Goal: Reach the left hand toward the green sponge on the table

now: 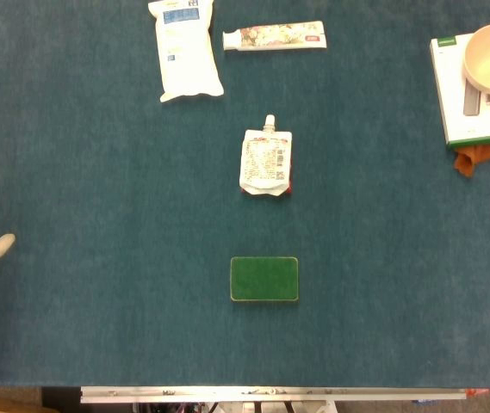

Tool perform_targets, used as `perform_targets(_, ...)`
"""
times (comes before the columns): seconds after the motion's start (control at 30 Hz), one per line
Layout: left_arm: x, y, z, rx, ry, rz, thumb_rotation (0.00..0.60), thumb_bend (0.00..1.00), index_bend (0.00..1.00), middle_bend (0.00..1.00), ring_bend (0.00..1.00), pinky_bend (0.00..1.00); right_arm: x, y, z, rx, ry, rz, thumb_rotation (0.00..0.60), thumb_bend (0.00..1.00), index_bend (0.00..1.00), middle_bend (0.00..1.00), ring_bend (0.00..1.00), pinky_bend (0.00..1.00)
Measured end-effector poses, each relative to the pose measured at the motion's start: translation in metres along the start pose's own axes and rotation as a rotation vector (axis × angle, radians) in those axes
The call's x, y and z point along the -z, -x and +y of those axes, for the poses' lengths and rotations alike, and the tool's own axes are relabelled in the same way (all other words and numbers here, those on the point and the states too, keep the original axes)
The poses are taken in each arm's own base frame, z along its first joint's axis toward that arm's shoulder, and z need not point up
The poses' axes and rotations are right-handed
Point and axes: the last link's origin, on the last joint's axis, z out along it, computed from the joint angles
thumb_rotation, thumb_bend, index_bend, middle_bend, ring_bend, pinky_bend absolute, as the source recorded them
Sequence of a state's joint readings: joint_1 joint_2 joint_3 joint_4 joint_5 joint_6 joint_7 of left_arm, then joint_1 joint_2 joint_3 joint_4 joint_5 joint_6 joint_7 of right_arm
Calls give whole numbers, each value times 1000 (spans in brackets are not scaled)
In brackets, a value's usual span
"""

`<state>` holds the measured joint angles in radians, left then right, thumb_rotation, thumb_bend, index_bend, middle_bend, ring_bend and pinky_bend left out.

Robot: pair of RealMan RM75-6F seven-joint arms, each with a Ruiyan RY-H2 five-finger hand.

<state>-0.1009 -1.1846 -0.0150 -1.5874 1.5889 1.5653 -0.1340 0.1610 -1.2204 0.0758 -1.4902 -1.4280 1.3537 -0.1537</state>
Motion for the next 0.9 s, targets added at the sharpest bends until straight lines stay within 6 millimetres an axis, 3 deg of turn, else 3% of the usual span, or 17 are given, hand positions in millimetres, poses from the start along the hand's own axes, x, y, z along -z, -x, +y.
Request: perform_targets(0.9, -12, 13, -4, 41, 5, -69, 600, 0, 228, 301, 209, 326, 14, -10, 2, 20, 37, 47, 600, 0, 339, 315, 324, 488)
